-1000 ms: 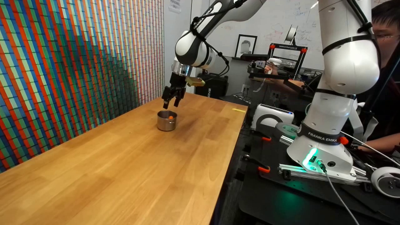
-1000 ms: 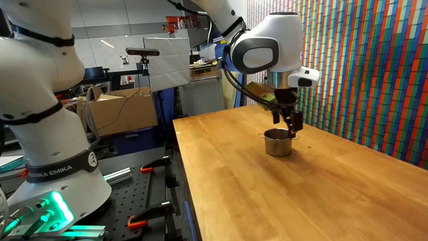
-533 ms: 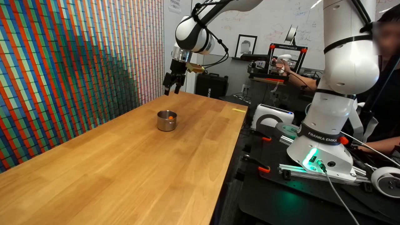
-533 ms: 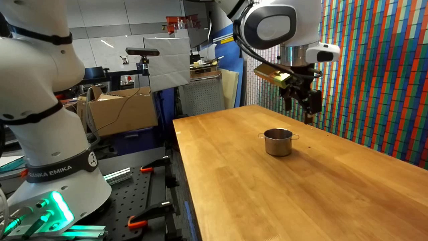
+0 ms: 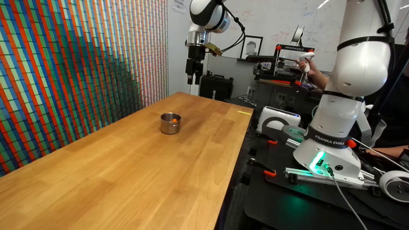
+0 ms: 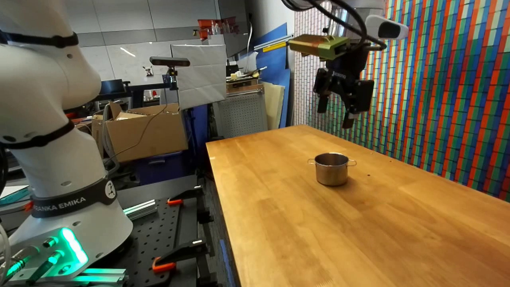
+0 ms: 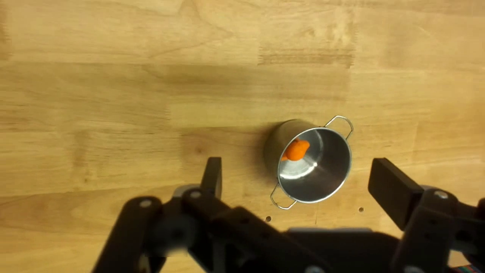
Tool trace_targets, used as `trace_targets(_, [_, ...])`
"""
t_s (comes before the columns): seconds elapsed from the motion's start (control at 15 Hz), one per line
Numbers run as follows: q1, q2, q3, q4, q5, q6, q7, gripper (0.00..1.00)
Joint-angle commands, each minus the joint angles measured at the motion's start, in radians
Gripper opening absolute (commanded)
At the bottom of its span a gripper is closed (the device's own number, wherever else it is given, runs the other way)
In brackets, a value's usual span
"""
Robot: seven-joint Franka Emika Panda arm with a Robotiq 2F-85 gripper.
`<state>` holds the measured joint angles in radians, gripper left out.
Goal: Put the orange rubber duck inside the silver pot
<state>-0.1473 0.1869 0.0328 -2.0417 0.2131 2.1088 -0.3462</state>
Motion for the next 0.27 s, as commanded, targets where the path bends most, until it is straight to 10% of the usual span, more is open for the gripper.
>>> trace_targets(0.0, [0.019, -0.016, -0.024, -0.002, 0.003, -0.016, -0.006, 1.0])
trace_targets(0.2, [0.02, -0.03, -0.026, -0.013, 0.002, -0.023, -0.009, 1.0])
